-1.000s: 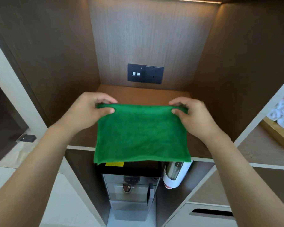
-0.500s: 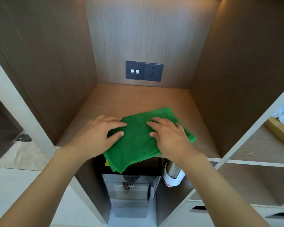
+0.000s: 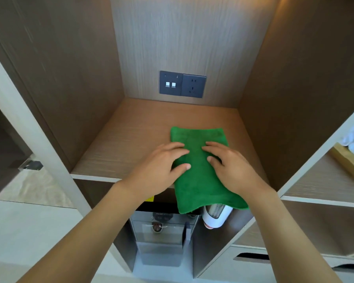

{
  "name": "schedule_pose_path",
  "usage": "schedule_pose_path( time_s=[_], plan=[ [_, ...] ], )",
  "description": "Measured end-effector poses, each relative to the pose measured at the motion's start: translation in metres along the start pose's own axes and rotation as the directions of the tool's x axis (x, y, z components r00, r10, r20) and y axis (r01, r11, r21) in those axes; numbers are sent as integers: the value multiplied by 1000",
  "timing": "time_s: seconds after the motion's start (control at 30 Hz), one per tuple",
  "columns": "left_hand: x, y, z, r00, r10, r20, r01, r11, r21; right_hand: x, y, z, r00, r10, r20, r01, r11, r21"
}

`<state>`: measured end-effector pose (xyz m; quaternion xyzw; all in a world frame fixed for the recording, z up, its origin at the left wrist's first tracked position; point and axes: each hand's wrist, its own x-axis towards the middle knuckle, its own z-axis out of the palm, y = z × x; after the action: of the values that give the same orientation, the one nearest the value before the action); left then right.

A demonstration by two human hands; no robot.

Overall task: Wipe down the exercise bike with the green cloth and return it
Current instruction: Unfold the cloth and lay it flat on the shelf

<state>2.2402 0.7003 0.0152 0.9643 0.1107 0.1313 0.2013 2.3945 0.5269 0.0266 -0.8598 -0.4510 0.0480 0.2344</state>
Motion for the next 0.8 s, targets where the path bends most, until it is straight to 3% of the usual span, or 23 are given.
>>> schedule_pose_path(
  time_s=[0.33, 0.57, 0.7, 0.8],
  plan=[
    [-38, -1, 11, 996, 48, 72, -48, 999, -3, -67, 19, 15, 986, -147, 81, 158, 976, -149],
    [-65, 1, 33, 969, 161, -189, -132, 978, 161, -86, 21, 28, 976, -217, -1, 206, 926, -316],
    [-61, -4, 39, 964, 172, -201, -128, 968, 215, -79, 22, 26, 962, -272, -11, 250, 898, -361],
    [-61, -2, 39, 962, 166, -216, -120, 970, 210, -78, 24, 27, 935, -342, -94, 280, 876, -394]
  ],
)
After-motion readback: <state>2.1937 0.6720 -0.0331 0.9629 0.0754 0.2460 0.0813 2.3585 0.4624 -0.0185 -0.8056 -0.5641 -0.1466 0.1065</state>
